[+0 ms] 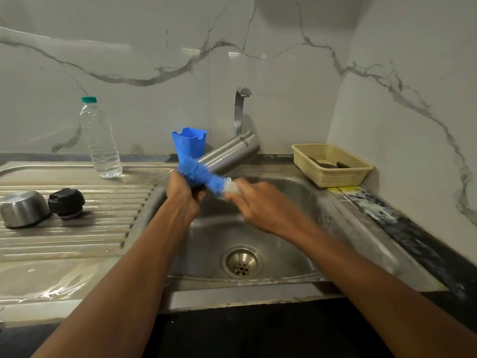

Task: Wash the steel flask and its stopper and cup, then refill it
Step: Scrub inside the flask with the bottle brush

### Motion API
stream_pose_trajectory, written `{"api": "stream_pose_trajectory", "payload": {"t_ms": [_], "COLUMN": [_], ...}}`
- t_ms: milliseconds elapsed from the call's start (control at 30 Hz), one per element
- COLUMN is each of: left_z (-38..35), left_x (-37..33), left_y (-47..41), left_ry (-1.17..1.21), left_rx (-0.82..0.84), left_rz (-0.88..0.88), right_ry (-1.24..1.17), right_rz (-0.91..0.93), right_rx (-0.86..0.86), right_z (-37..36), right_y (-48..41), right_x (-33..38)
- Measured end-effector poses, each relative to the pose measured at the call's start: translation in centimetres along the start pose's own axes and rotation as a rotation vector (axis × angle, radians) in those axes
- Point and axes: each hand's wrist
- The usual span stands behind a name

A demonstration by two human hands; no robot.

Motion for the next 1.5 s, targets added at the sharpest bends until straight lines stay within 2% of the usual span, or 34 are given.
{"api": "stream_pose_trajectory", "payload": {"t_ms": [67, 167, 233, 367, 500, 633, 700, 800, 833, 900, 1000, 1067, 1167, 1200, 1267, 1367, 1400, 1433, 1500], "left_z": [-0.2, -0.6, -0.7, -0.5, 0.2, 0.2, 0.1, 0.3, 0.3, 0.1, 0.1, 0.4, 0.8, 0.8, 0.7, 0.8, 0.9, 0.9, 1.0], "left_x": [-0.3, -0.6, -0.6, -1.2, -1.8, -1.5, -1.4, -1.4, -1.4, -1.2, -1.1, -1.3, -1.7, -1.6, -1.4, -1.5, -1.6, -1.7, -1.9], "left_y": [0.5, 0.5, 0.4, 0.6, 0.7, 1.0, 0.8, 0.3, 0.3, 0.4, 0.6, 0.6, 0.3, 0.1, -0.2, -0.4, -0.4, -0.4, -0.3], "left_ry": [0.031, -0.005, -0.015, 0.035, 0.057, -0.050, -0.114, -0.173, -0.185, -0.193, -0.165, -0.152, -0.166, -0.175, -0.199, -0.204, -0.199, -0.196, -0.209], "left_rx": [-0.029, -0.118, -0.130, -0.091, -0.059, -0.022, 0.000, 0.009, 0.008, 0.004, 0.011, 0.029, 0.024, 0.016, 0.004, -0.014, -0.012, -0.009, -0.004], "left_rz": [0.023, 0.061, 0.091, 0.103, 0.135, 0.202, 0.232, 0.272, 0.278, 0.287, 0.285, 0.311, 0.348, 0.359, 0.378, 0.376, 0.374, 0.372, 0.364], "right_ry": [0.014, 0.025, 0.062, 0.080, 0.070, 0.082, 0.068, 0.013, 0.025, 0.033, 0.016, -0.010, -0.100, -0.088, -0.066, -0.081, -0.079, -0.070, -0.102], "right_rz": [-0.055, -0.310, -0.385, -0.298, -0.111, 0.132, 0.070, -0.246, -0.291, -0.208, 0.077, 0.015, -0.308, -0.370, -0.351, -0.092, -0.055, -0.070, -0.216], "right_rx": [-0.076, -0.229, -0.261, -0.226, -0.226, -0.120, -0.171, -0.345, -0.373, -0.311, -0.054, -0.111, -0.340, -0.366, -0.303, -0.053, -0.023, -0.062, -0.236], "right_z": [0.1, 0.9, 0.9, 0.1, 0.6, 0.3, -0.3, 0.3, 0.5, 0.6, -0.4, -0.8, -0.2, -0.1, -0.1, -0.7, -0.9, -0.9, -0.6], "right_y": [-0.5, -0.4, 0.1, 0.6, 0.9, 1.2, 0.7, 0.1, 0.3, 0.8, 1.4, 0.8, 0.2, 0.5, 1.2, 1.5, 1.4, 1.1, 0.7], "right_x": [-1.2, -4.6, -6.1, -5.4, -3.9, -2.9, -3.5, -5.4, -5.5, -5.0, -3.2, -3.8, -6.1, -6.5, -6.4, -4.7, -4.6, -5.0, -6.4]}}
Point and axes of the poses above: each hand's wrist, its own y-axis away from the middle knuckle, its own z-axis out of the back of the hand, x = y × z, and after that the axes turned 12 degrees about z, right-handed
